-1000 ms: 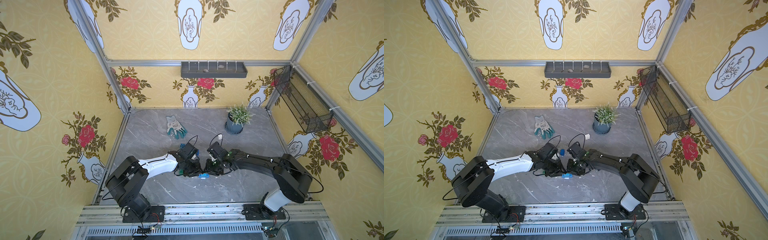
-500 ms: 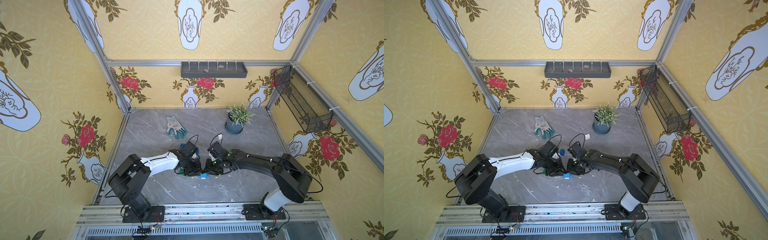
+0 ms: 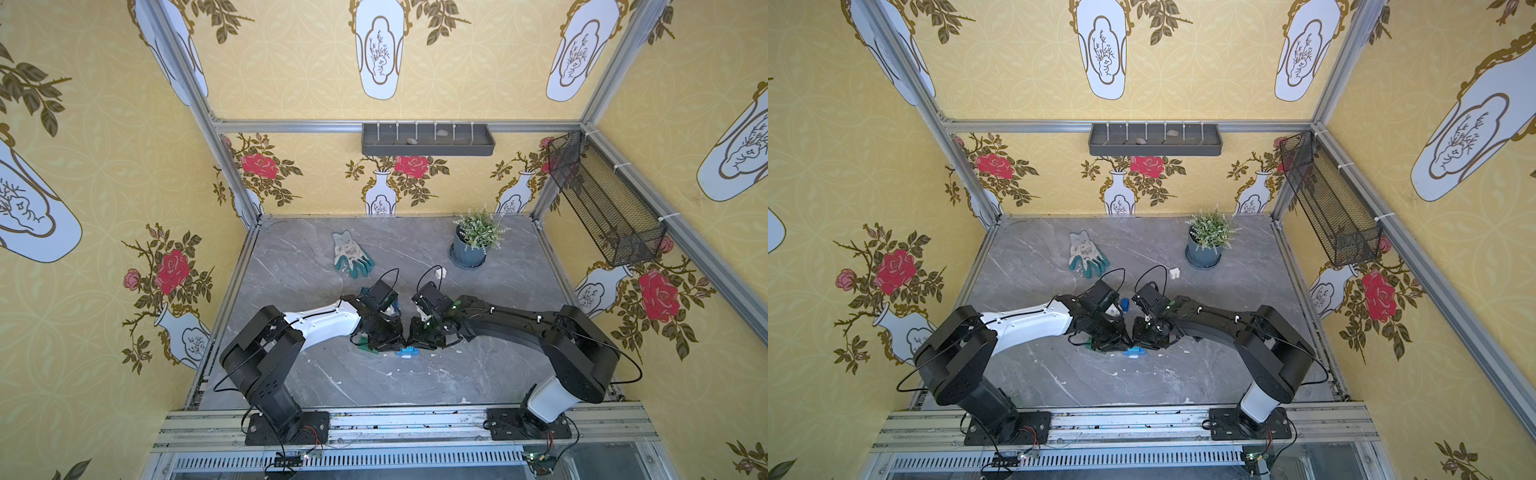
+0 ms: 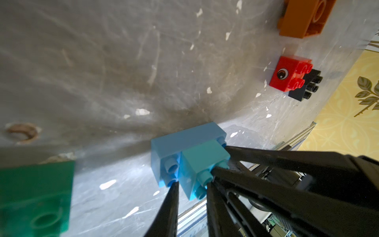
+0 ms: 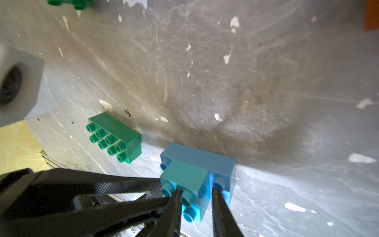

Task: Assemble the number 1 with lego
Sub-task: Assemble the lego brick with the lego brick, then pick up the lego brick from the center of the board.

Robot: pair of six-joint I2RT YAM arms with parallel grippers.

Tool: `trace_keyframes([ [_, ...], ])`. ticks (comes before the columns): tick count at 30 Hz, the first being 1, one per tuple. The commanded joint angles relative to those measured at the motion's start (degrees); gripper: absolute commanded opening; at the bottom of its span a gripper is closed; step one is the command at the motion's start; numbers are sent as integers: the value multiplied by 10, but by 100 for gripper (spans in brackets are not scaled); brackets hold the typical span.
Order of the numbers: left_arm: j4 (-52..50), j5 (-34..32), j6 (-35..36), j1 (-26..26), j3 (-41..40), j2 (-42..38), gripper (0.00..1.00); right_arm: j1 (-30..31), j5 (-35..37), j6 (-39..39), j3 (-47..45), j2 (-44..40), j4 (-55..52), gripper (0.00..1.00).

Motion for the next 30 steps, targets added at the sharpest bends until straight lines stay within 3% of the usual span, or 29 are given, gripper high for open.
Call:
trace_keyframes([
  [1, -47, -80, 3, -11, -13, 34, 26, 19, 10, 14, -12, 45, 7, 28],
  [6, -75, -98, 18, -14, 10, 26, 26, 21, 9, 7, -19, 24, 22, 33],
  [13, -100, -146, 32, -15, 39, -42, 33, 3, 14, -23, -29, -56, 66, 49],
  [20, -101, -177, 29, -15, 42, -111, 40, -36, 26, -95, -42, -135, 46, 57],
  [24, -98, -201, 4, -15, 31, -145, 40, -34, 75, -218, -23, -170, 14, 59],
  [30, -79, -267, -79, -4, -21, -215, 42, 12, 70, -553, -24, -203, 19, 60],
])
